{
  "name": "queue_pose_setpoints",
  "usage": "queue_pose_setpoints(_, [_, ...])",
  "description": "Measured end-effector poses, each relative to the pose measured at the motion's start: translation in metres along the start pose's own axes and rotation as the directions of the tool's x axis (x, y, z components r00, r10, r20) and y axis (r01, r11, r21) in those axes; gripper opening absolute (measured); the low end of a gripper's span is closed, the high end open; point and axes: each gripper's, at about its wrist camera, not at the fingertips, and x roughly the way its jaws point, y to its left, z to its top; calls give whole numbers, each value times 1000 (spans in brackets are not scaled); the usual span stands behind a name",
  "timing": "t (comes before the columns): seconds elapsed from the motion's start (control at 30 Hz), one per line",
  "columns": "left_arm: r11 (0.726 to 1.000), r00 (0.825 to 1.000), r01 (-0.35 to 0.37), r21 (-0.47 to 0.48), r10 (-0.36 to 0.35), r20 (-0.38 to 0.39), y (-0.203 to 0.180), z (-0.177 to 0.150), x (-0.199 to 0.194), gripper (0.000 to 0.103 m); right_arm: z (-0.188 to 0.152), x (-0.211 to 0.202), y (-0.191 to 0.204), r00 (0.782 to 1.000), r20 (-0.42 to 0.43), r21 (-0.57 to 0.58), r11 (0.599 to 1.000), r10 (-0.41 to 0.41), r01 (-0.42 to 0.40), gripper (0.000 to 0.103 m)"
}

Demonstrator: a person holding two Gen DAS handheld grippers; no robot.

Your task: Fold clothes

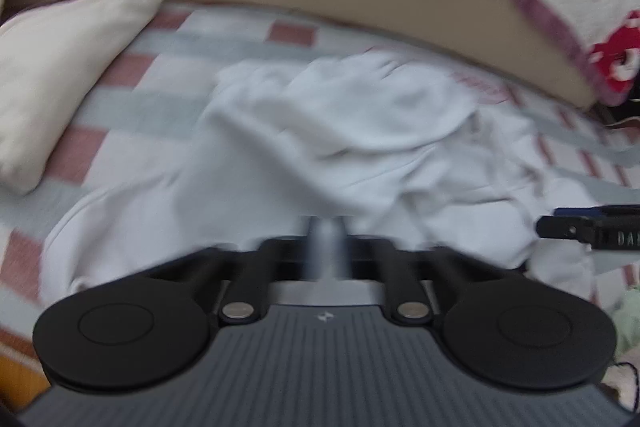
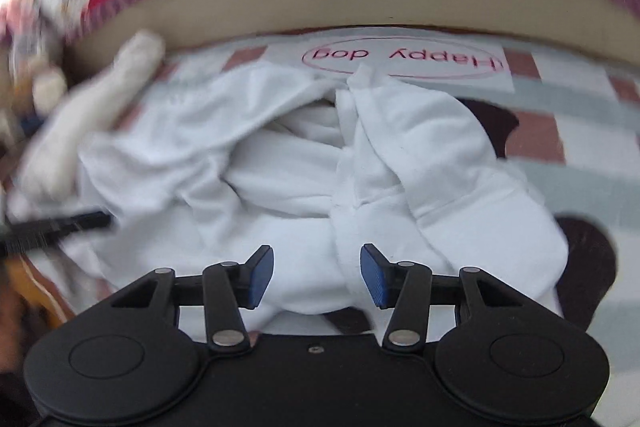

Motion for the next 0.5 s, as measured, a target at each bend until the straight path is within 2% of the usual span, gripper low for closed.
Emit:
queue_pose_setpoints(0.1, [1000,1000,5,-3,-5,-12,3,-1,1,3,-5,13,3,995,-5,-83,992,-97,97,53])
queue_pose_setpoints(0.27, [1000,1000,-6,-4,6,-16,1,-2,0,4,-5,27,-1,989,39,-124,981,-144,148,52])
queue_pose_setpoints(0.3, [1000,1000,-8,-4,8,-16,0,-2,0,4,-4,30,-1,986,51,-142,976,-158,164,48])
queue_pose_setpoints(0.37, [1000,1000,-14,8,15,-20,-2,-2,0,4,-5,34,-1,982,67,-159,970,-177,185,31])
queue_pose_setpoints(0.4, [1000,1000,-19,17,20,-16,-3,-2,-1,4,-5,36,-1,980,74,-167,966,-186,196,16])
queue_pose_setpoints(0.5, [1000,1000,-18,24,18,5,-7,-3,-6,4,-3,24,0,975,120,-155,966,-189,207,8])
